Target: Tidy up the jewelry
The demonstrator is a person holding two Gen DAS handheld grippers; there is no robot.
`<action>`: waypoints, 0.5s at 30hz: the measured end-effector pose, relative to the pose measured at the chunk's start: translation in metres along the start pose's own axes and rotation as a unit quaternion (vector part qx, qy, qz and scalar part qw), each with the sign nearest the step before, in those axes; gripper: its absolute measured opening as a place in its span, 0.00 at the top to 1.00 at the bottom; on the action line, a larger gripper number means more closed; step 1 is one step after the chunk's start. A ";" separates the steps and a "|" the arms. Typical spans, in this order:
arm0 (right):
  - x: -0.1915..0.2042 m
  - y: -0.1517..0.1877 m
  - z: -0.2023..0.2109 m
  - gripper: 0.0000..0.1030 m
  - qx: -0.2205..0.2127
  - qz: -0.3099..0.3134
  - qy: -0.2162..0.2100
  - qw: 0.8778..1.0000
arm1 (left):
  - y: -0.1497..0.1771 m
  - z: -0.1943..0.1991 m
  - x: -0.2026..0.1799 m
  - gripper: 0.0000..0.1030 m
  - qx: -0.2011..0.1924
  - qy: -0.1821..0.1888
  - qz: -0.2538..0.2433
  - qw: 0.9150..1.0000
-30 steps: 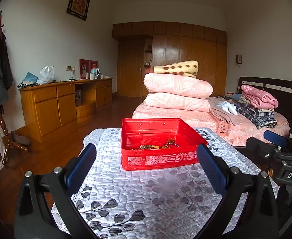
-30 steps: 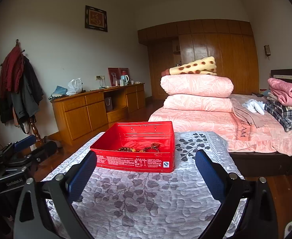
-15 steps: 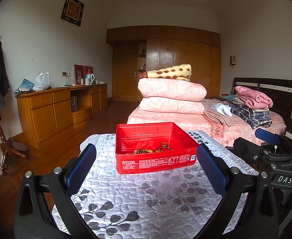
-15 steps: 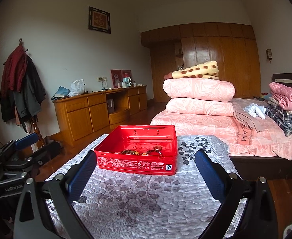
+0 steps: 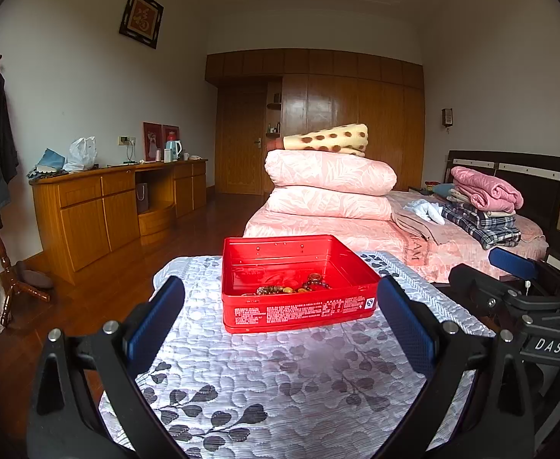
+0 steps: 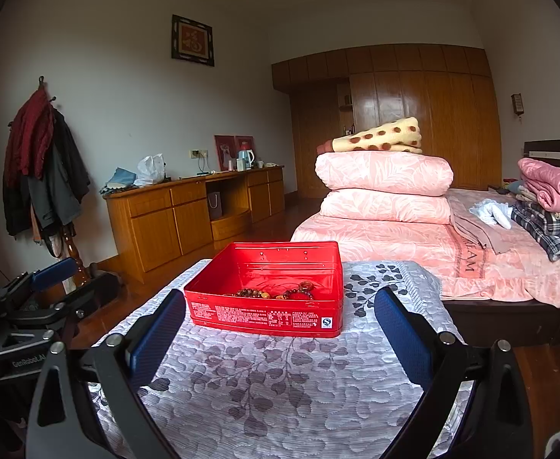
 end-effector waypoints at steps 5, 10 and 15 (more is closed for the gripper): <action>0.000 0.000 0.000 0.06 0.000 0.001 0.000 1.000 | 0.000 0.000 0.000 0.05 0.000 0.000 0.001 1.000; 0.000 0.000 0.000 0.06 0.000 0.000 0.000 1.000 | 0.001 0.000 0.001 0.05 -0.001 0.000 0.004 1.000; 0.000 0.000 0.000 0.06 0.000 0.000 0.000 1.000 | 0.000 0.000 0.001 0.05 -0.001 0.000 0.003 1.000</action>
Point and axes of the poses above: each gripper's, at about its wrist camera, not at the fingertips, and z roughly against the way its jaws point, x to its left, y to its underside, the point moved 6 cm from there along -z, roughly the way its jaws point
